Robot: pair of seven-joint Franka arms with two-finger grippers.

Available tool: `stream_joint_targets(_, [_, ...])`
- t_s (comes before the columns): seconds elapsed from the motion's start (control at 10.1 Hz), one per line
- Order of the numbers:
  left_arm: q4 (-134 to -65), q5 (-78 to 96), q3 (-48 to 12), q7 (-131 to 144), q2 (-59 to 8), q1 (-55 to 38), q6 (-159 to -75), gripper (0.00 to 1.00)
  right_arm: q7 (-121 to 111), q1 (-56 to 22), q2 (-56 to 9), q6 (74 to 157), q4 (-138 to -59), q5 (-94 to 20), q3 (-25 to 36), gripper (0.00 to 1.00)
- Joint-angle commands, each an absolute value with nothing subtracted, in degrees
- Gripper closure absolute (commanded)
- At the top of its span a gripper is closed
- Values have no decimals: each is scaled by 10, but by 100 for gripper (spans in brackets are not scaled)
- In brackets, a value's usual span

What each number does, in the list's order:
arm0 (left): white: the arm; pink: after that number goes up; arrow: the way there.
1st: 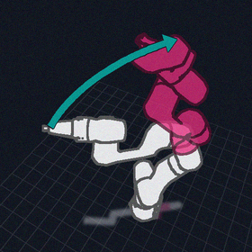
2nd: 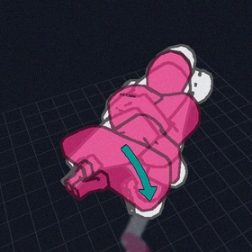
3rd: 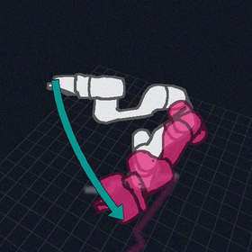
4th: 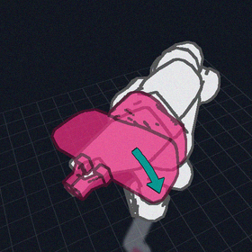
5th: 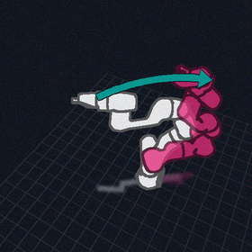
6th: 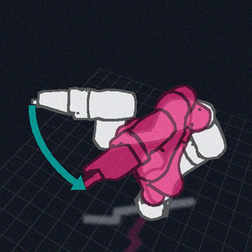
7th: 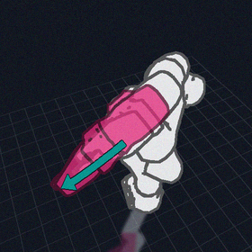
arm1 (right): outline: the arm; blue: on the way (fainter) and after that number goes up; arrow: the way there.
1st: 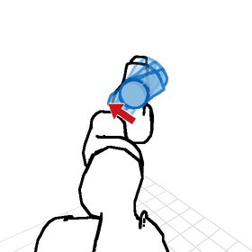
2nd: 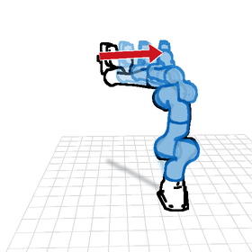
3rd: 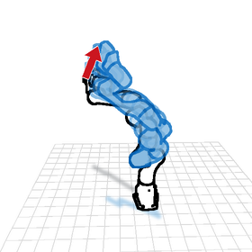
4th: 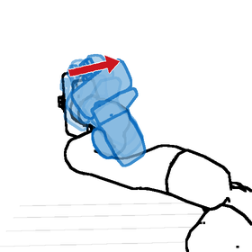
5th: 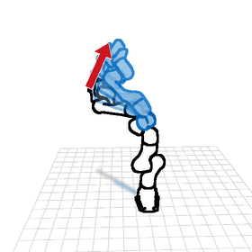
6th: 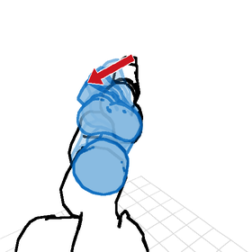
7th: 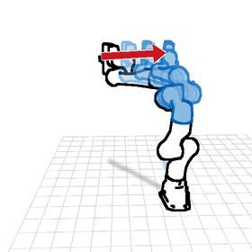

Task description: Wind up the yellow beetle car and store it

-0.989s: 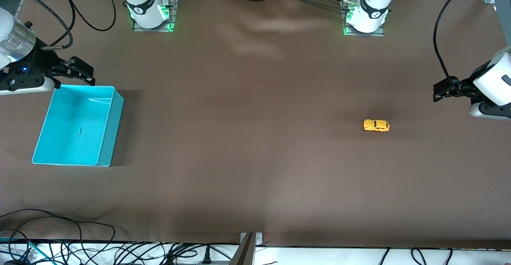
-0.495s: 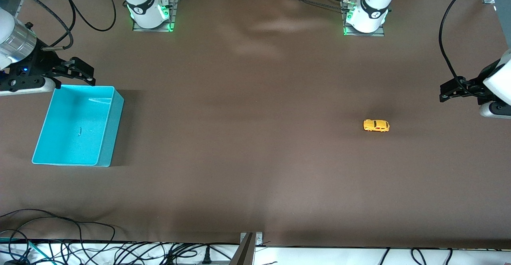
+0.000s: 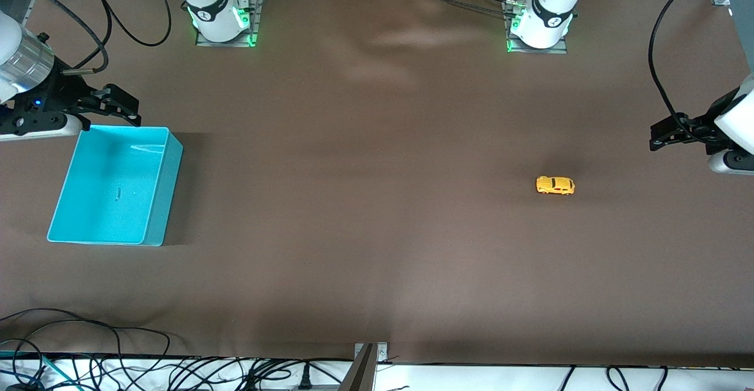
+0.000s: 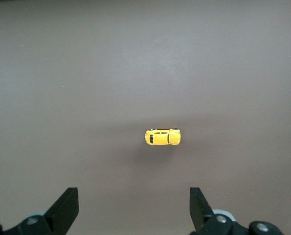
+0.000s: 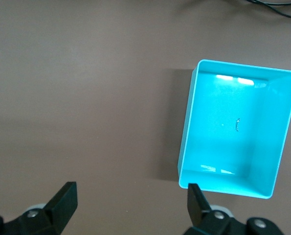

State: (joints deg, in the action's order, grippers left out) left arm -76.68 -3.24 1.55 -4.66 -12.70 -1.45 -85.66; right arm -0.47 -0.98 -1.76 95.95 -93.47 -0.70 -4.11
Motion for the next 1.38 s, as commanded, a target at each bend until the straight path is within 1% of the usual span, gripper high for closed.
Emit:
stream_joint_targets(0.0, [-785, -19, 17, -47, -117, -3, -863, 0, -5, -10, -19, 947, -924, -1, -42, 0])
stream_joint_targets(0.4, [-795, 42, 16, -56, -117, 18, -867, 0, -5, -10, -20, 947, -925, -1, -42, 0])
stream_joint_targets(1.29, [-791, 40, 17, -54, -126, 30, -880, 0, -5, -10, -20, 947, -926, -1, -42, 0])
